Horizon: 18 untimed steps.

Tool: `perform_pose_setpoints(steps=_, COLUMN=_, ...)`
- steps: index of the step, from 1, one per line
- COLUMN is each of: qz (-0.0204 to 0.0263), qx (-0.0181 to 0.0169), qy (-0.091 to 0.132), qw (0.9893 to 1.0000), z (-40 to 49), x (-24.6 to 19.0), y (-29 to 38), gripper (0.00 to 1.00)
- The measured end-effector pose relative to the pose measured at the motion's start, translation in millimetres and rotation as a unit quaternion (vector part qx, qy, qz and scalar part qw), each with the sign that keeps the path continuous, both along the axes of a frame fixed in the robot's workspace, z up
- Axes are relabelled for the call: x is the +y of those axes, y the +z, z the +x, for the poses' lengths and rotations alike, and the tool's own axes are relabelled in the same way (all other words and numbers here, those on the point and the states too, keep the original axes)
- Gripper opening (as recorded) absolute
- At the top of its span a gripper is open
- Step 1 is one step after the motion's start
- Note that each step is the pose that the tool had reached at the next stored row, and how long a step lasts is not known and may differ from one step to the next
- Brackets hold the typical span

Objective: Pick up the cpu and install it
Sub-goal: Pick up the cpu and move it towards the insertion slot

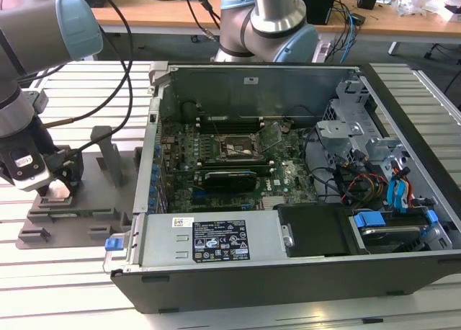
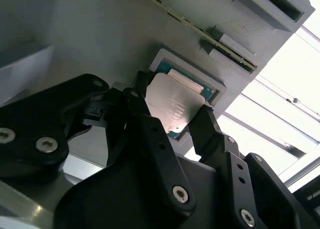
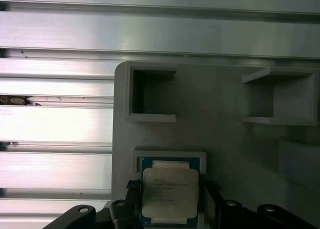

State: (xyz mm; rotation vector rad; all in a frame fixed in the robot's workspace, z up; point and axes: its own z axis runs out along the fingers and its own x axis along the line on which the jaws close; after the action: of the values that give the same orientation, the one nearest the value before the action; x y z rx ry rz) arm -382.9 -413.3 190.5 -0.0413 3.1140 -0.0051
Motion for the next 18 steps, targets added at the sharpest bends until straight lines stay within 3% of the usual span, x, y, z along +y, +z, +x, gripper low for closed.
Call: perform_pose_setpoints(steps=18, qz=0.0000, qx=0.0000, qy=0.000, qw=1.0000, z=0.0, x=0.1, y=-0.9, gripper=0.55)
